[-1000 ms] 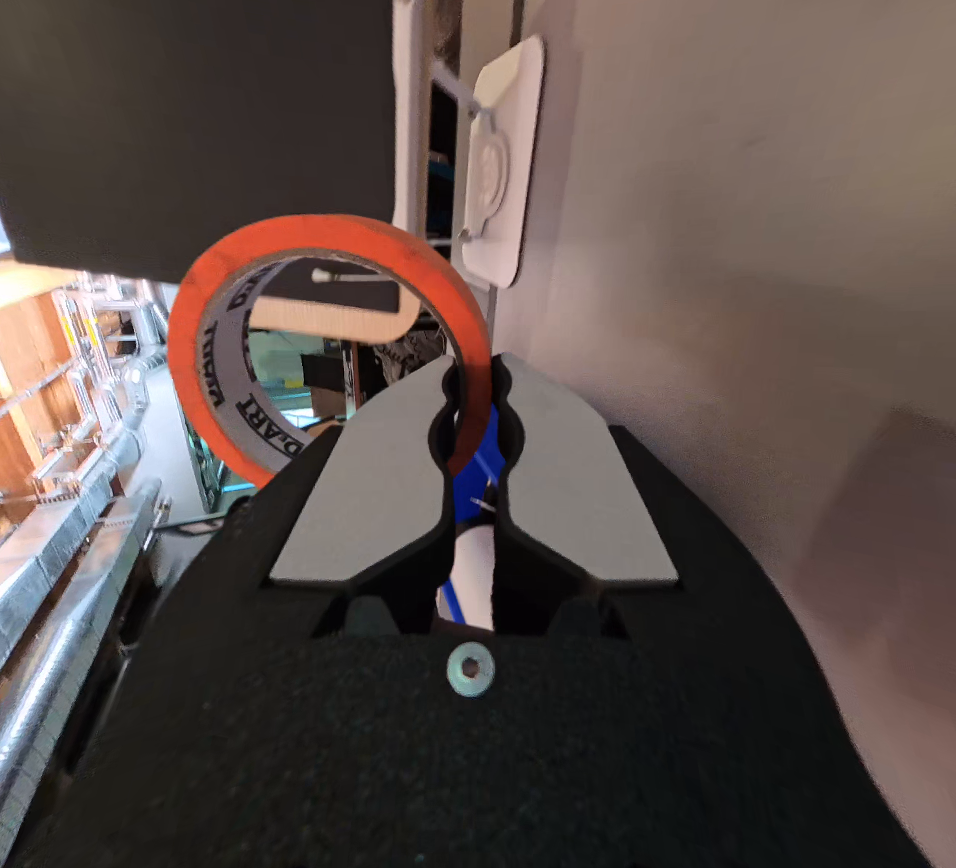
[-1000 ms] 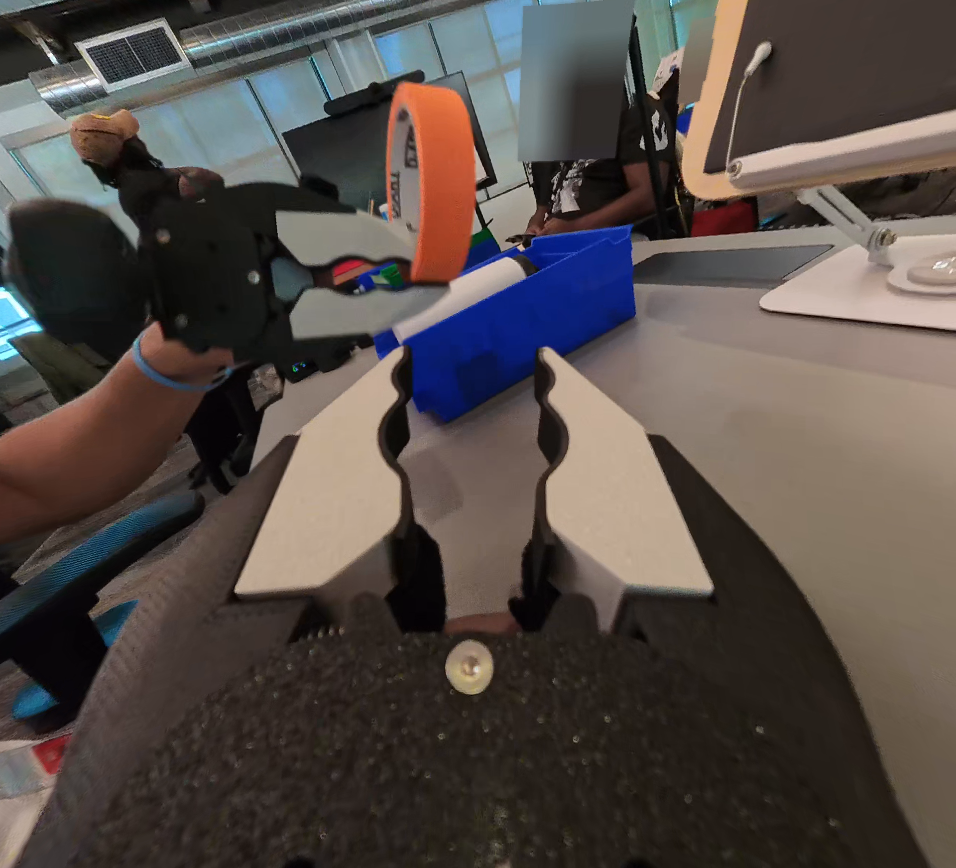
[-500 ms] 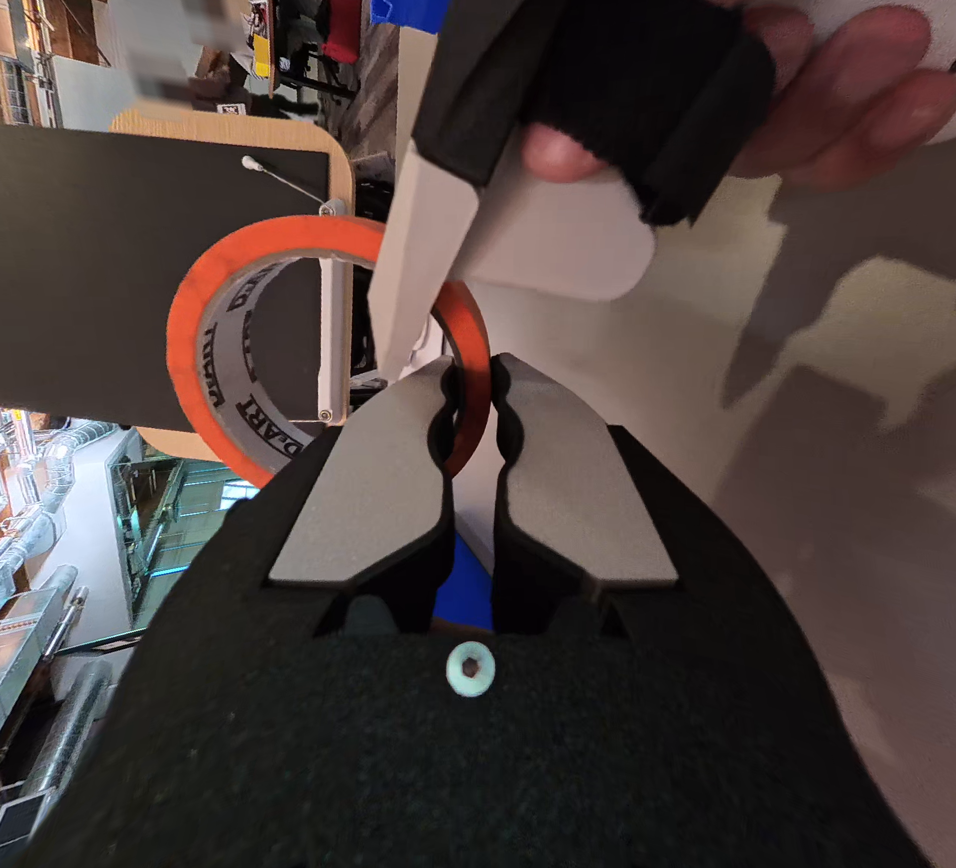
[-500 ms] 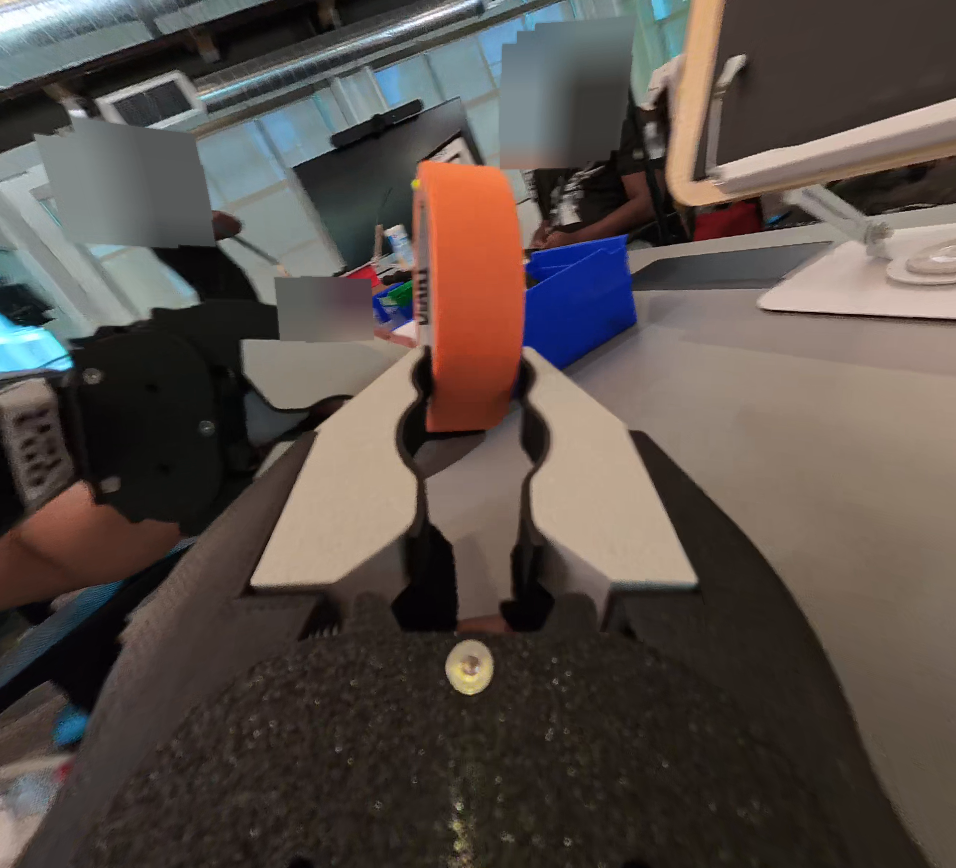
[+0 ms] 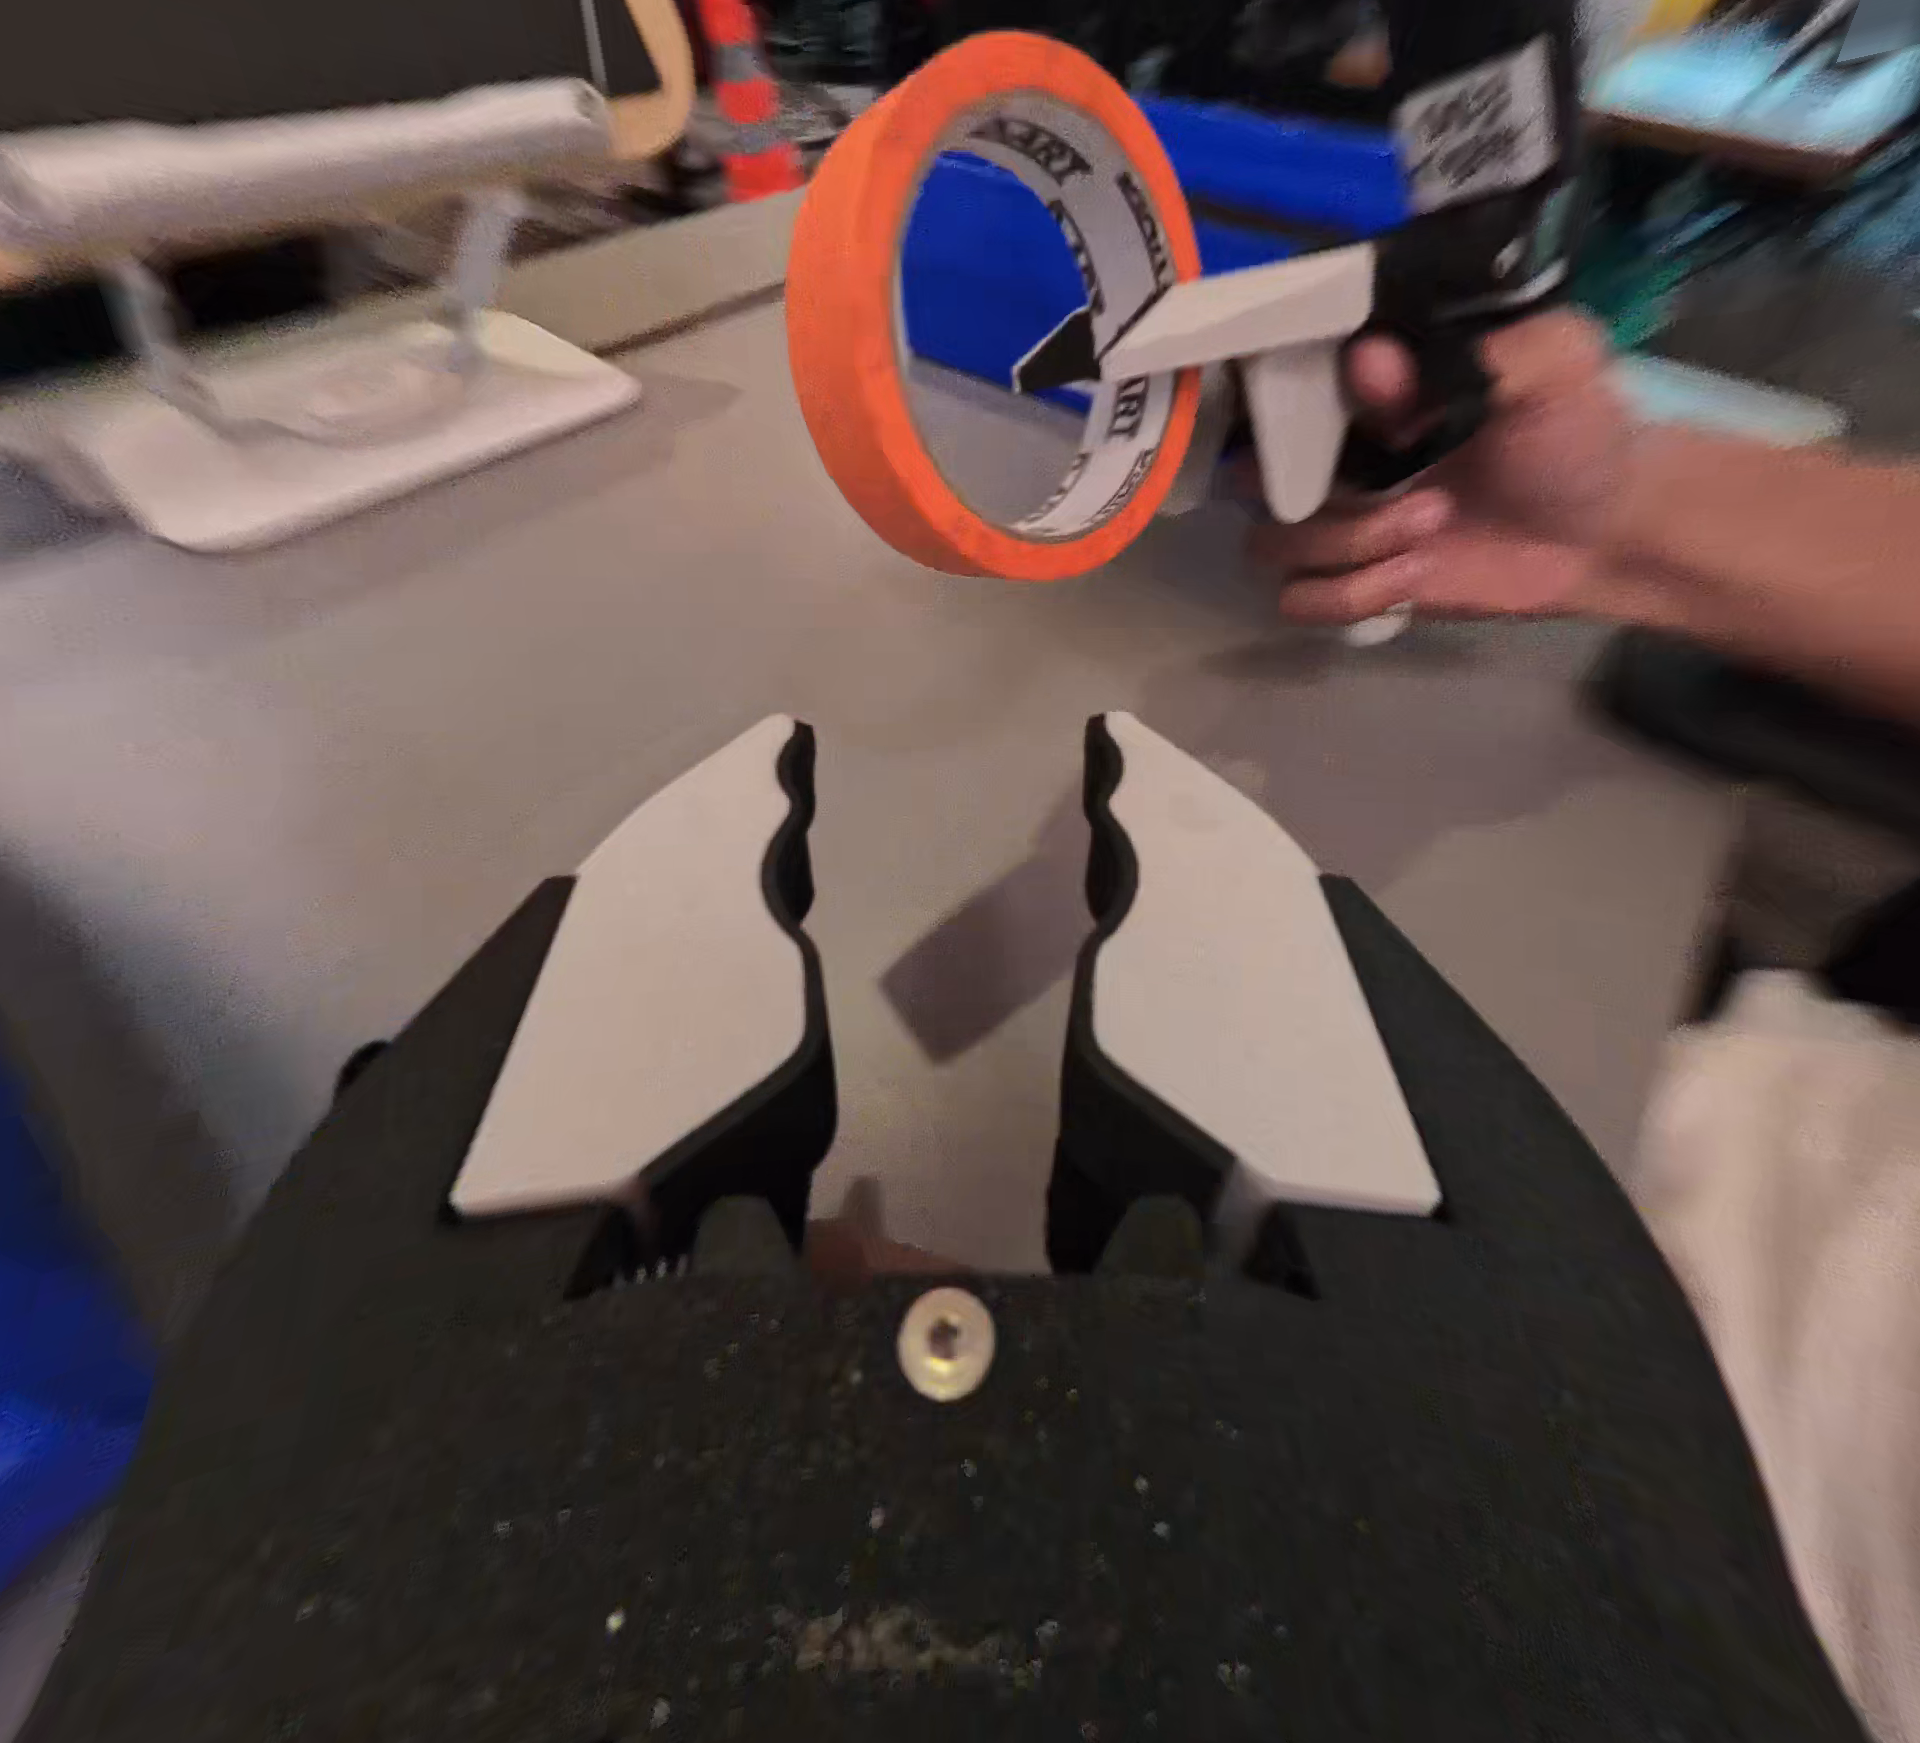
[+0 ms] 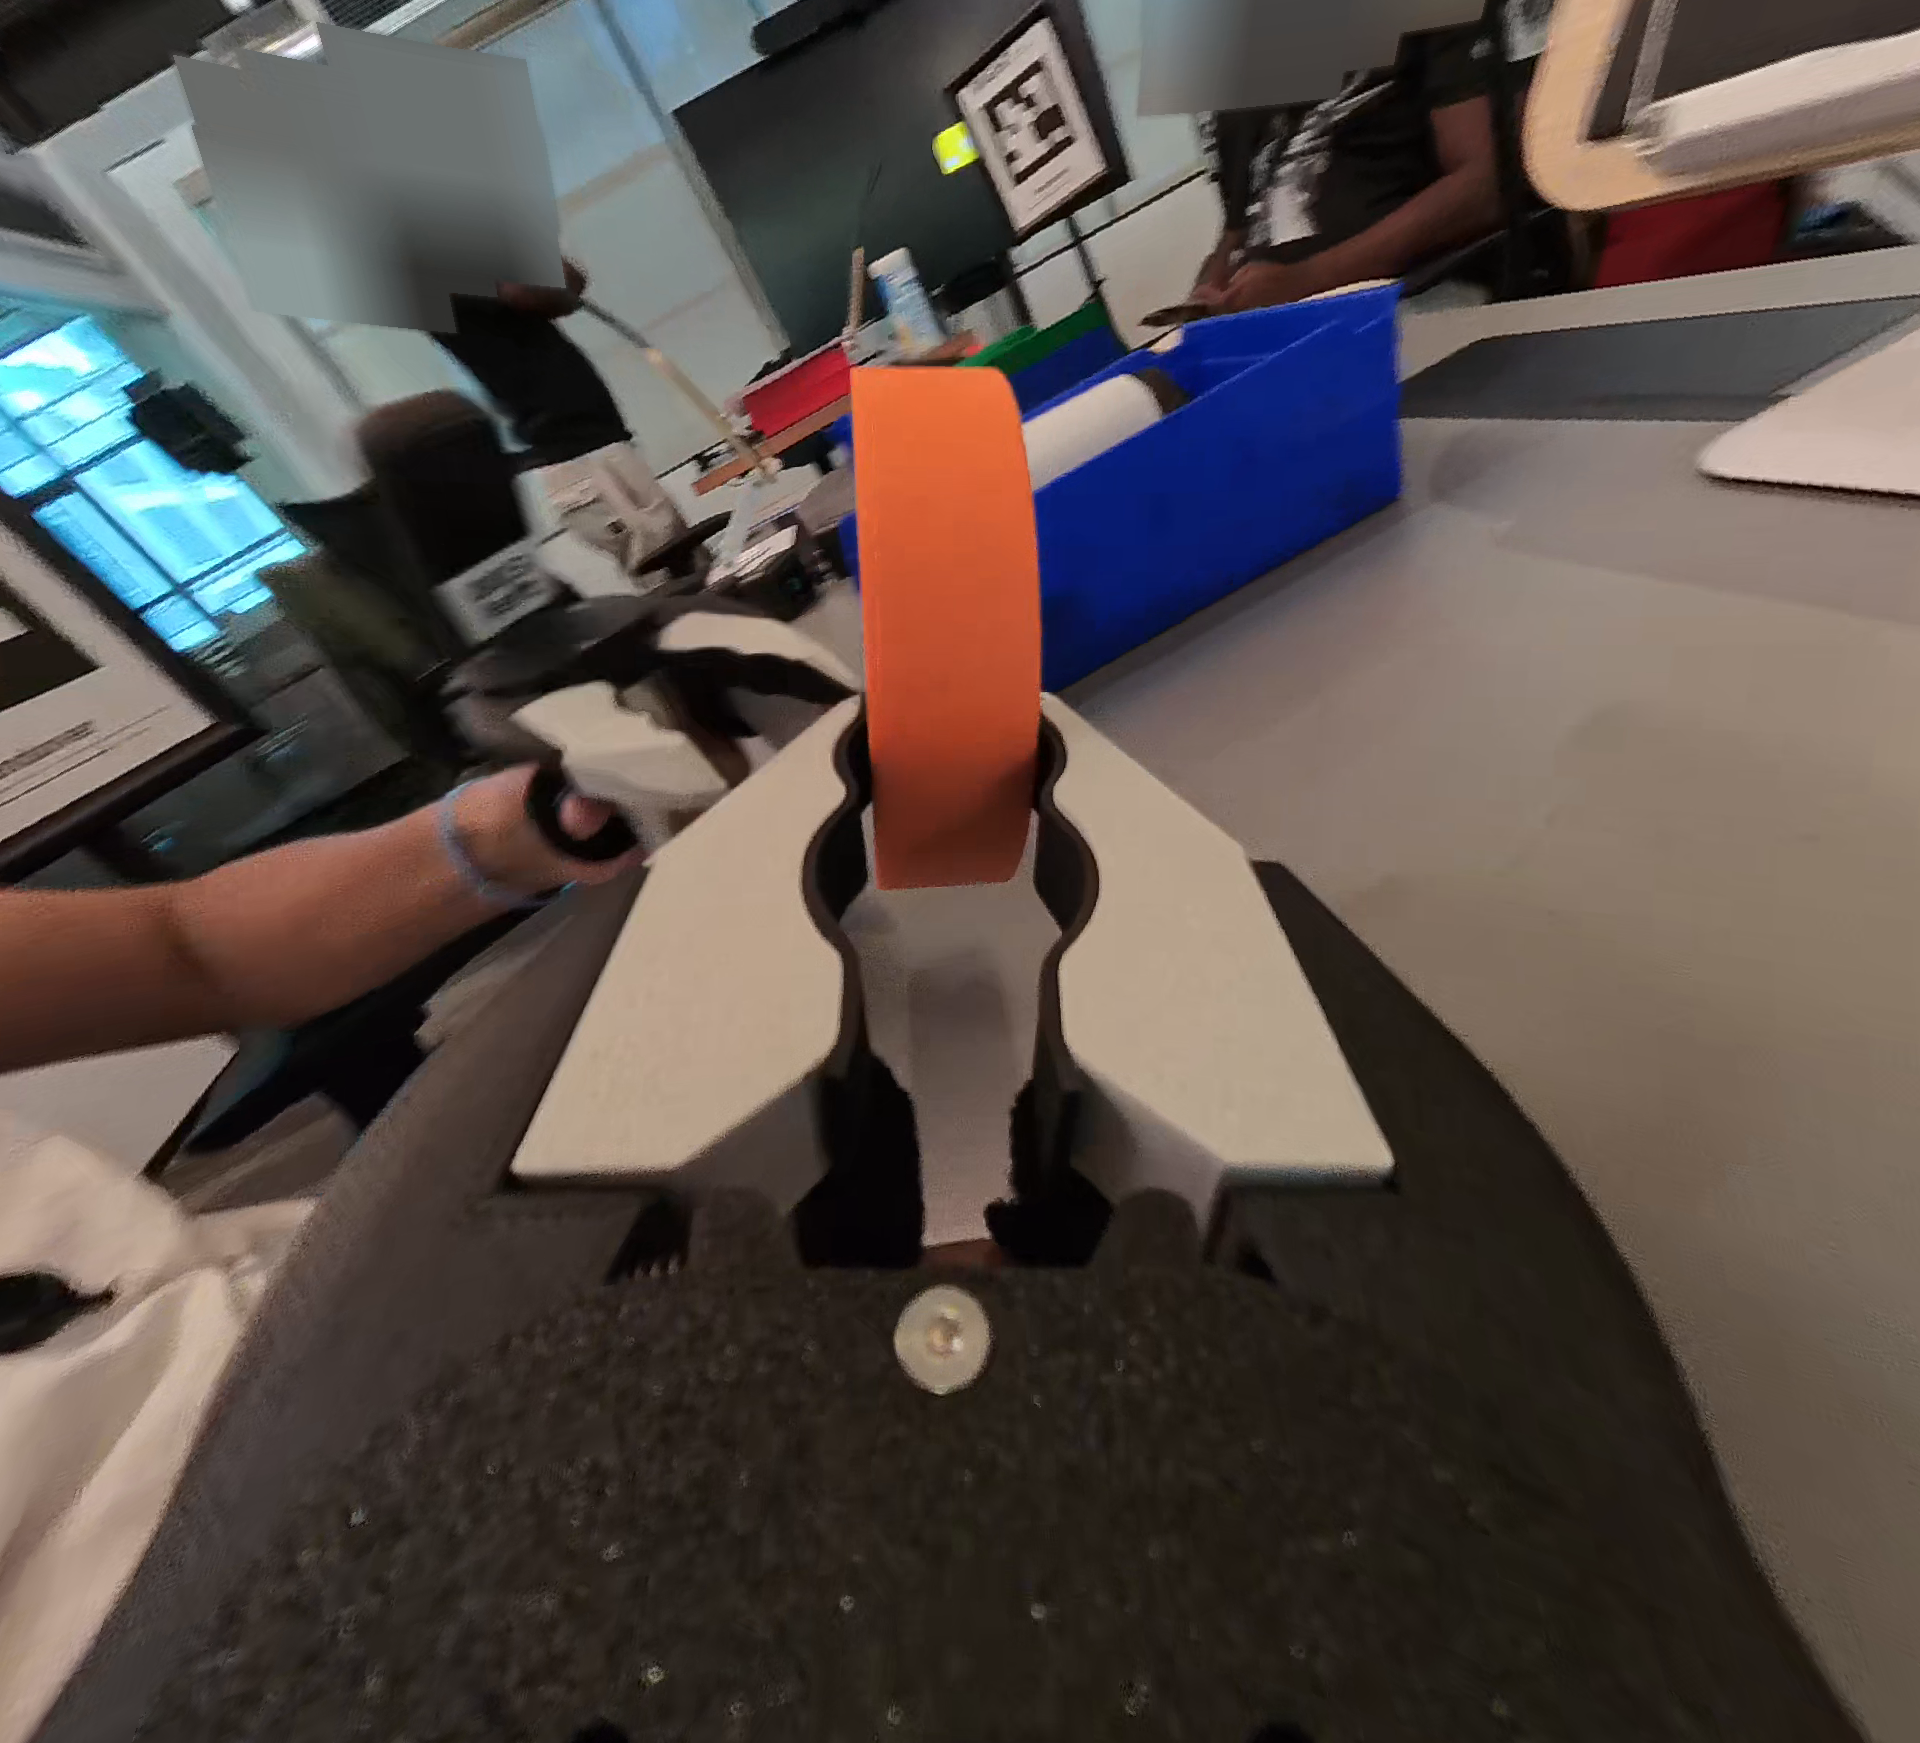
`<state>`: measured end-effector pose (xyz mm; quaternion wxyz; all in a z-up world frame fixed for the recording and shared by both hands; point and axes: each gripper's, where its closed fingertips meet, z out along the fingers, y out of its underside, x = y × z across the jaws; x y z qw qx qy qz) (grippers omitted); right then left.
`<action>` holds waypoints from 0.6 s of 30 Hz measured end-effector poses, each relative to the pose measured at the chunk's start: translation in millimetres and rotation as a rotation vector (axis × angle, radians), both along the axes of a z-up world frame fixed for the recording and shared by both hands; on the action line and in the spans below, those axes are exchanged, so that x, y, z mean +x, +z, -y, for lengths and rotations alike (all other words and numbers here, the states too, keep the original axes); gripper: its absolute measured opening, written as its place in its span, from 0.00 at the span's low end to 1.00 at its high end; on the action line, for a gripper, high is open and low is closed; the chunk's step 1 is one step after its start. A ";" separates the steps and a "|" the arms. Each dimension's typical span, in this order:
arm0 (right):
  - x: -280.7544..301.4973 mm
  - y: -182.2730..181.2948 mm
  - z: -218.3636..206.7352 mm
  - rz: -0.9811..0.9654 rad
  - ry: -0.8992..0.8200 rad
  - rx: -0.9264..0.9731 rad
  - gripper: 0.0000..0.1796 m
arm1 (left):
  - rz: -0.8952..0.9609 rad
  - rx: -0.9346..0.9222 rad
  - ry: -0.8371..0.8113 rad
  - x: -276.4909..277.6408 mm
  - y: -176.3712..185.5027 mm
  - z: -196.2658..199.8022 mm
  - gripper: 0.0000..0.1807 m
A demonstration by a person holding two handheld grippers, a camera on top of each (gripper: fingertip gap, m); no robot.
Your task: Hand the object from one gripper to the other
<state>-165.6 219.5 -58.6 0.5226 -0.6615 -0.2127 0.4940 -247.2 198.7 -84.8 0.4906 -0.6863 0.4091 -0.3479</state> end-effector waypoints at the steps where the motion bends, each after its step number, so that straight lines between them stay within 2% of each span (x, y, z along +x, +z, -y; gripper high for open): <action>1: -6.1 0.5 7.4 0.000 0.062 0.003 0.15 | 0.063 -0.074 -0.057 -3.5 1.2 3.6 0.27; 4: -25.7 -3.8 26.3 0.031 0.201 0.008 0.15 | 0.178 -0.174 -0.213 -1.0 11.5 15.8 0.29; 9: -52.2 -23.5 53.1 0.119 0.351 -0.024 0.15 | 0.133 -0.140 -0.324 8.3 6.2 35.0 0.29; 11: -57.6 -25.7 60.7 0.119 0.390 -0.036 0.15 | 0.112 -0.123 -0.340 9.0 2.0 40.1 0.23; 13: -59.3 -27.9 62.8 0.129 0.401 -0.037 0.15 | 0.106 -0.111 -0.338 7.9 1.2 39.4 0.17; 18: -60.8 -44.2 54.6 0.245 0.321 0.010 0.17 | 0.101 -0.181 -0.320 6.5 -3.8 31.5 0.15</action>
